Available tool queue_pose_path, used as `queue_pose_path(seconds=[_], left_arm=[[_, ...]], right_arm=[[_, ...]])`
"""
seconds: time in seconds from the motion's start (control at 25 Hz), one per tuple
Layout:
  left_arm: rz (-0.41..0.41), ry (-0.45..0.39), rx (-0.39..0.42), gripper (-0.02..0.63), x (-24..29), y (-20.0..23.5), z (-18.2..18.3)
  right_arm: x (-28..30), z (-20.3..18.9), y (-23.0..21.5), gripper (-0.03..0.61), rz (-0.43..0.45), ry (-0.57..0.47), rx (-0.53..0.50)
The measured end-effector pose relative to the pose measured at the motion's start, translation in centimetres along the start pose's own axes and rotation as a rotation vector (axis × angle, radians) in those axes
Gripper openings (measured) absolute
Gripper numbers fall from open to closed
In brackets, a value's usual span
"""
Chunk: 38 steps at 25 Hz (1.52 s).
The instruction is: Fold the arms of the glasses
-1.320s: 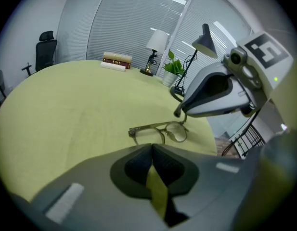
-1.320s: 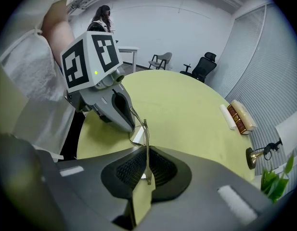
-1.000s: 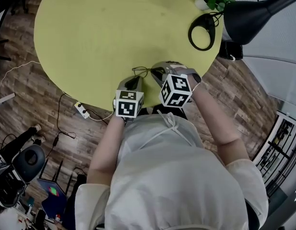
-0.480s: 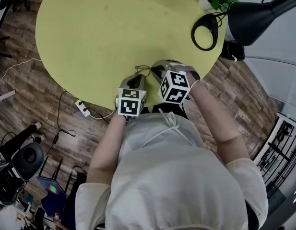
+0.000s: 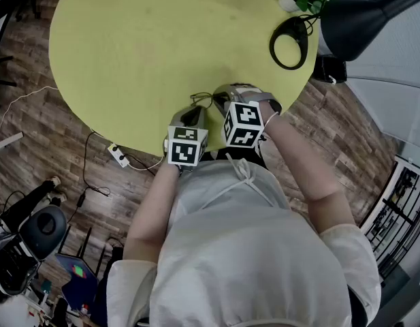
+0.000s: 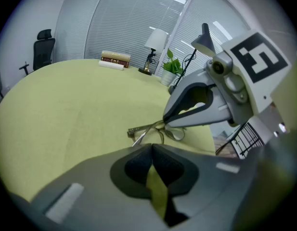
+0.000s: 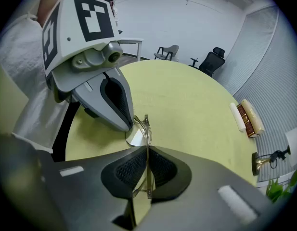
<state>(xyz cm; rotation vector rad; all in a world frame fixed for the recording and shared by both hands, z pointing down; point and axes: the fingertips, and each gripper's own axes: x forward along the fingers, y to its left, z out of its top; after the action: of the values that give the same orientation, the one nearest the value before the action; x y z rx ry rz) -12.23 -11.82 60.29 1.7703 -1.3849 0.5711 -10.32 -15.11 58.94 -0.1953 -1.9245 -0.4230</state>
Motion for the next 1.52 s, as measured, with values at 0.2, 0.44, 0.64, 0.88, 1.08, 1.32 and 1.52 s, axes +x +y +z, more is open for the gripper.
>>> queue_pose_path(seconds=[0.2,0.44,0.64,0.88,1.08,1.32,1.52], left_arm=[[-0.008,0.004,0.004,0.006,-0.2,0.0,-0.1],[-0.007,-0.031,-0.018,0.006,-1.0,0.2,0.7],[0.011,-0.114,-0.016,0.006,-3.4,0.8,3.2],[0.04,-0.313,0.024,0.006,-9.2,0.3,9.3],[0.061,-0.521,0.133,0.006,-14.9,-1.2,15.3],[0.09,-0.711,0.219,0.006,-21.4,-3.0,20.3],[0.134,-0.768,0.262,0.006,-23.3,-3.5,21.7]], right_arm=[[0.1,0.2,-0.1,0.018,-0.019,0.0,0.014],[-1.2,0.3,-0.4,0.081,-0.061,-0.018,0.055],[-4.4,1.1,-1.6,0.069,-0.168,-0.117,0.195],[-11.0,2.3,-3.8,0.004,-0.306,-0.317,0.558],[-17.1,3.7,-6.0,0.0,-0.429,-0.531,0.763],[-22.8,4.2,-7.5,-0.002,-0.591,-0.682,0.815],[-24.8,4.1,-7.8,-0.002,-0.706,-0.698,0.756]])
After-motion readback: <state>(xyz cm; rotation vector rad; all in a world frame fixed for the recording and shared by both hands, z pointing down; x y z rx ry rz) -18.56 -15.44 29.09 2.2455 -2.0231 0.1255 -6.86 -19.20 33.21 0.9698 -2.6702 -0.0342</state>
